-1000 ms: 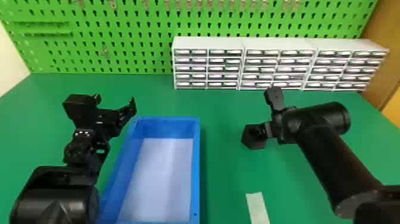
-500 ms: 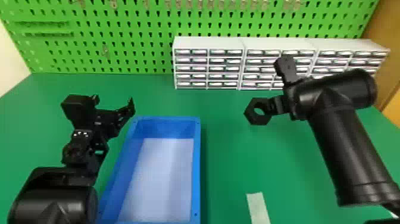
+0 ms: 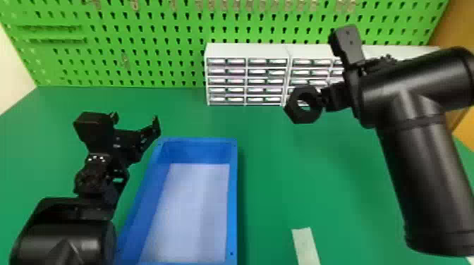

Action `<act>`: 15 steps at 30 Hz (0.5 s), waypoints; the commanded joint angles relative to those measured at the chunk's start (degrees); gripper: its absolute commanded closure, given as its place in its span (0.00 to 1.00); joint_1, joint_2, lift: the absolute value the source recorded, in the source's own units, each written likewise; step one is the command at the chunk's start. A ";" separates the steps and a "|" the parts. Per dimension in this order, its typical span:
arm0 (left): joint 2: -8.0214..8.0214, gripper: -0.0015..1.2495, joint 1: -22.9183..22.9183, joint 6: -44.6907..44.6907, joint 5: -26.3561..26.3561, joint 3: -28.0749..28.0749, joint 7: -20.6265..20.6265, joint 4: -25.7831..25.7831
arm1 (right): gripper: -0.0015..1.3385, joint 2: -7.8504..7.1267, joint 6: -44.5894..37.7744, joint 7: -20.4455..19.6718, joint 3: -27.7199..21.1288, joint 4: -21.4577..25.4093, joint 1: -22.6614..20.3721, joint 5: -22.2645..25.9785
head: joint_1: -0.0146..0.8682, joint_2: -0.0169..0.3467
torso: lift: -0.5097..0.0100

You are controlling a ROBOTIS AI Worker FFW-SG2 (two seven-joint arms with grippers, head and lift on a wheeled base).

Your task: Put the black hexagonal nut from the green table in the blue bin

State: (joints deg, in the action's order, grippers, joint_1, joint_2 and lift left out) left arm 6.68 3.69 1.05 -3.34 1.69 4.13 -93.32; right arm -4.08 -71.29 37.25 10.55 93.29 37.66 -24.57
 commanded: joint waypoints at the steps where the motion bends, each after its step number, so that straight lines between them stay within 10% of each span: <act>1: 0.00 0.19 0.00 0.00 0.00 -0.02 0.00 -0.11 | 0.78 0.21 -0.60 0.55 2.63 4.09 -0.48 2.77 | 0.79 0.19 | 0.79; 15: 0.00 0.19 0.09 0.00 0.09 -0.02 0.00 -0.29 | 0.78 0.92 0.98 0.63 12.56 8.57 -1.01 17.89 | 0.79 0.19 | 0.79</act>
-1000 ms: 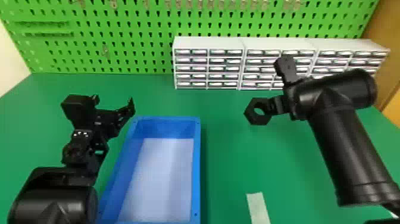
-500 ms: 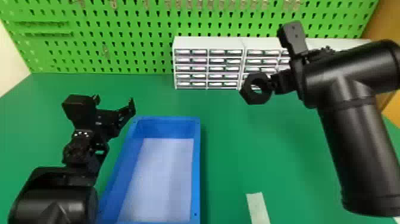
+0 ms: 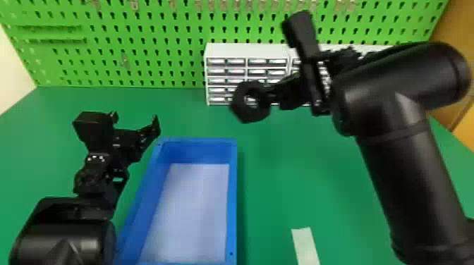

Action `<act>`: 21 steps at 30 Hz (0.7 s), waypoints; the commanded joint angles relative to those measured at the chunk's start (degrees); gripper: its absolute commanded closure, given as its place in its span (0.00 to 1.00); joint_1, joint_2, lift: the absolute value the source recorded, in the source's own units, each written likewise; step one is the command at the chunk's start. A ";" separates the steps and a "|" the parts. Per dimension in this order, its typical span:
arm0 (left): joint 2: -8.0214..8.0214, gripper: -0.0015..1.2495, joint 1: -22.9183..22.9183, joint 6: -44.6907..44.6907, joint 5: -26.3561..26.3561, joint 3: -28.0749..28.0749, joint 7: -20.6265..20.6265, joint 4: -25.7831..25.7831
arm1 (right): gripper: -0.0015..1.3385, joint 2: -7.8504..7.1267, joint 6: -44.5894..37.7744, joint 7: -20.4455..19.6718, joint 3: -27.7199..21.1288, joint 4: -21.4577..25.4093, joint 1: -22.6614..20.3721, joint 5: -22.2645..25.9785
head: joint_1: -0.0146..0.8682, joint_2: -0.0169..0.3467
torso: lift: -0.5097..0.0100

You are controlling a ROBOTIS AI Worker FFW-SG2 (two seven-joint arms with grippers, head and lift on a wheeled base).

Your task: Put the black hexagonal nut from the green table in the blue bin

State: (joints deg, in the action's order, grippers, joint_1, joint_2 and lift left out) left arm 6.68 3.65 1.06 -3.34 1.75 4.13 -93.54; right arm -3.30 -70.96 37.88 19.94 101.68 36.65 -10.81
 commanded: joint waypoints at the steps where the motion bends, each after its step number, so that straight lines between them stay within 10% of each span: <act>1: 0.00 0.19 0.13 0.09 0.08 -0.08 0.00 -0.06 | 0.78 0.23 0.83 0.00 4.05 0.19 0.00 4.92 | 0.79 0.19 | 0.79; 21: 0.00 0.19 0.40 0.09 0.08 0.00 0.00 -0.15 | 0.78 0.75 7.95 -2.72 13.89 -9.30 -1.14 19.16 | 0.79 0.19 | 0.79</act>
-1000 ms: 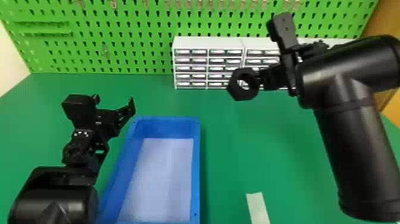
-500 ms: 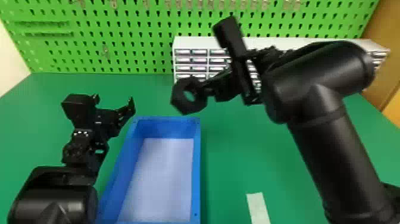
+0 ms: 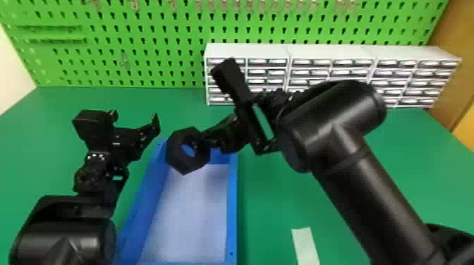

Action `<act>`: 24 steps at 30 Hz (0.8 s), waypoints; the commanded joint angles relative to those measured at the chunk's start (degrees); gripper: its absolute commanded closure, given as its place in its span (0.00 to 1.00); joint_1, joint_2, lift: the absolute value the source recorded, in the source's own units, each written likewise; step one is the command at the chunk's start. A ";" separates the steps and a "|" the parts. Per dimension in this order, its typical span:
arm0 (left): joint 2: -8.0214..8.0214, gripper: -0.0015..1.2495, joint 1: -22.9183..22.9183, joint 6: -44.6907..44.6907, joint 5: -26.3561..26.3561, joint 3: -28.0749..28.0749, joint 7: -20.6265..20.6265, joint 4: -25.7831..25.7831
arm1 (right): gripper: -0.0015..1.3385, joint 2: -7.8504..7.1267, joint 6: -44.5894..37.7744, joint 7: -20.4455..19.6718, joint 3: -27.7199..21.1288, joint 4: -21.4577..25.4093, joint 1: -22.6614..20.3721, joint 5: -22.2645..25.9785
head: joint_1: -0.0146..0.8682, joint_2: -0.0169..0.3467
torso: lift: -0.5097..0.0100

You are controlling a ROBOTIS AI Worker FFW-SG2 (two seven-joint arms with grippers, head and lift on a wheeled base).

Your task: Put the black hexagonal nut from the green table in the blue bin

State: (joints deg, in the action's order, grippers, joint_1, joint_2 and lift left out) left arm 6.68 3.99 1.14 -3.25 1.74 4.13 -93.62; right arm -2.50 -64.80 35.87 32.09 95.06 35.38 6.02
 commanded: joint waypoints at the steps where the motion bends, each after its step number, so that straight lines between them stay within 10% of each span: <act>1: 0.00 0.19 0.05 0.00 -0.01 0.01 0.00 -0.07 | 0.78 -0.05 2.40 -0.97 2.28 -3.56 0.30 3.03 | 0.79 0.19 | 0.79; 24: 0.00 0.19 0.05 0.00 0.08 0.19 0.00 -0.16 | 0.78 -1.72 10.22 -6.42 14.23 -14.55 3.37 8.04 | 0.79 0.19 | 0.79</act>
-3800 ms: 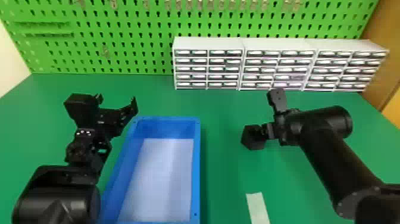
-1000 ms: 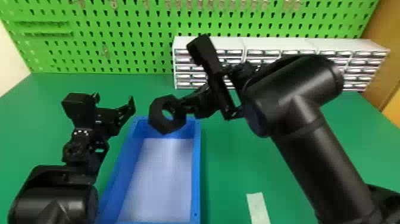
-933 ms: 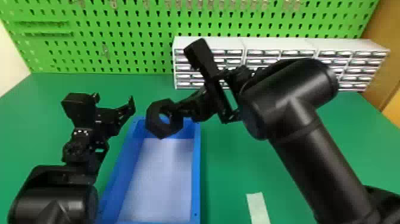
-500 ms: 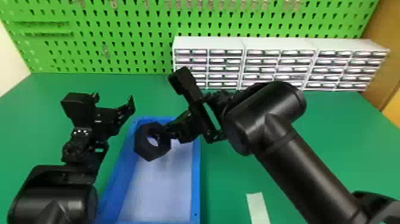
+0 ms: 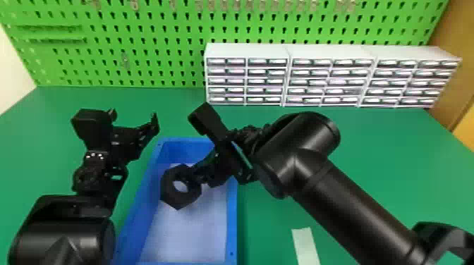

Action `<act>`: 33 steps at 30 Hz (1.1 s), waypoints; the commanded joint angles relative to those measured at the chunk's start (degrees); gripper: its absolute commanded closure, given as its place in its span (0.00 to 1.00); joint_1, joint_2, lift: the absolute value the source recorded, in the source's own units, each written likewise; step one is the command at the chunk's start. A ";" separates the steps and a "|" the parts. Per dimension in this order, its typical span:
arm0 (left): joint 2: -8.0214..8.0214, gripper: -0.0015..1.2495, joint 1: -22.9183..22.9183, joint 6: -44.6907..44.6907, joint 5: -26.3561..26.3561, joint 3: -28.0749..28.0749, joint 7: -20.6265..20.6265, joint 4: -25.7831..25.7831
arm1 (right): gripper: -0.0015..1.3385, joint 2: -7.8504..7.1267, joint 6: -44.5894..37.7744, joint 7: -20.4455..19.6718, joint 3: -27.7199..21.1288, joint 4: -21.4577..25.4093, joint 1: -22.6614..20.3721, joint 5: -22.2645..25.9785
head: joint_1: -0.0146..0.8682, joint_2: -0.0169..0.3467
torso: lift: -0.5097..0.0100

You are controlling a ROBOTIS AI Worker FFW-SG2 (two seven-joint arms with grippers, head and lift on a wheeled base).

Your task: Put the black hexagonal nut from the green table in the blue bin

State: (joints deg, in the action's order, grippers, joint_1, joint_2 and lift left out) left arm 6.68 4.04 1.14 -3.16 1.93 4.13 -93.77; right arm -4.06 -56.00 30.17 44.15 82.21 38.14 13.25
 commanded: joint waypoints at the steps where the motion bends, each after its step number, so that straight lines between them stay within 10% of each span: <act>1: 0.00 0.19 0.00 0.00 0.00 0.00 0.00 -0.01 | 0.78 -0.15 1.69 -0.91 2.78 -2.32 0.88 0.81 | 0.79 0.19 | 0.79; 18: 0.00 0.19 -0.09 0.09 0.09 0.00 0.00 -0.01 | 0.78 -0.59 2.65 -3.81 8.94 -5.39 2.99 2.66 | 0.79 0.19 | 0.79; 26: 0.00 0.19 -0.18 0.09 0.18 0.09 0.00 -0.01 | 0.16 -0.77 2.57 -3.90 7.18 -4.60 3.08 2.04 | 0.79 0.19 | 0.79; 33: 0.00 0.19 -0.35 0.09 0.09 0.26 0.00 -0.18 | 0.05 -1.21 0.37 -3.72 3.66 -0.91 2.02 0.02 | 0.79 0.19 | 0.79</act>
State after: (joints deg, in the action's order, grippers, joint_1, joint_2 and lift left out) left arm 6.68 3.80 1.23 -3.01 2.08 4.13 -93.83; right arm -4.97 -54.15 26.36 50.07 78.62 40.92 14.78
